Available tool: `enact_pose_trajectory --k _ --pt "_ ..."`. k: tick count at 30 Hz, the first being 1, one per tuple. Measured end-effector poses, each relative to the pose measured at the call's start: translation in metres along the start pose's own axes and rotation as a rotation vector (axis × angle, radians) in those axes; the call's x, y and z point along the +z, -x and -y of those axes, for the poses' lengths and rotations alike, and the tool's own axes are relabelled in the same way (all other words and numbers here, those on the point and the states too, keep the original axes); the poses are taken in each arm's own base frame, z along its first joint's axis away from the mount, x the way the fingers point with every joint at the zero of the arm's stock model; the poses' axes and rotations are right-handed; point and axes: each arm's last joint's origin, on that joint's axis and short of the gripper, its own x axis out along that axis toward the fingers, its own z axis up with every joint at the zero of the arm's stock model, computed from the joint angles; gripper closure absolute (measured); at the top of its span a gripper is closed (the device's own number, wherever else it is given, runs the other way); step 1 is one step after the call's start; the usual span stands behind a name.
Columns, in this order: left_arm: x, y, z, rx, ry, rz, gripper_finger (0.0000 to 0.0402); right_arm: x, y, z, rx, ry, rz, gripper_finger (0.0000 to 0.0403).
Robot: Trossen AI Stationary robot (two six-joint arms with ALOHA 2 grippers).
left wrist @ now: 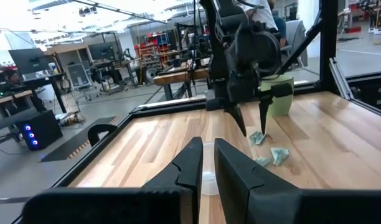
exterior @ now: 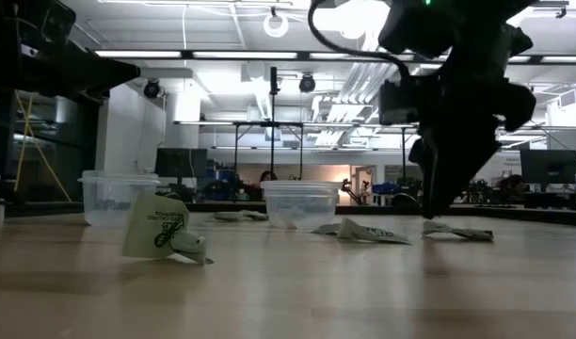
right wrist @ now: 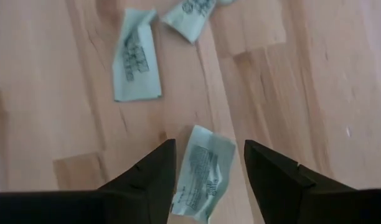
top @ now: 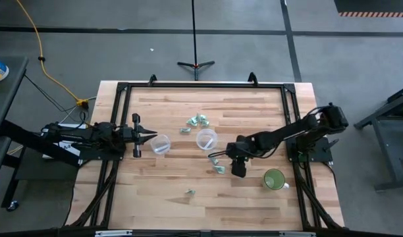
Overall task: Pick and place Stevia / Truvia into bins
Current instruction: Put the white stevia packet into the right transparent container
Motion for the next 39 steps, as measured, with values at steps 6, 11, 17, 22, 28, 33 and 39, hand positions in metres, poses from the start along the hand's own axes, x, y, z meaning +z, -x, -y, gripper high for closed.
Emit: enact_pose_trajectory --k 6,11,17,22,28,33,39 --pt "0.0 0.0 0.0 0.0 0.0 0.0 0.0323 -0.002 -0.008 0.002 -0.026 -0.003 -0.032 0.0239" --pt "0.0 0.0 0.0 0.0 -0.001 -0.001 0.0323 -0.002 -0.008 0.002 -0.025 -0.003 -0.035 0.0262" --pt "0.0 0.0 0.0 -0.001 -0.001 -0.001 0.0323 -0.003 -0.008 0.003 -0.027 -0.003 -0.043 0.0316" --pt "0.0 0.0 0.0 0.0 -0.001 -0.001 0.0323 -0.003 -0.008 0.003 -0.024 -0.003 -0.044 0.038" --pt "0.0 0.0 0.0 0.0 -0.001 0.0 0.0323 0.025 -0.001 -0.006 0.089 0.027 0.137 0.0389" --pt "0.0 0.0 0.0 0.0 -0.001 0.0 0.0323 0.065 0.029 -0.023 0.075 0.248 0.304 0.0399" --pt "0.0 0.0 0.0 0.0 -0.001 0.0 0.0323 0.096 0.058 -0.021 -0.225 0.351 0.423 0.04"
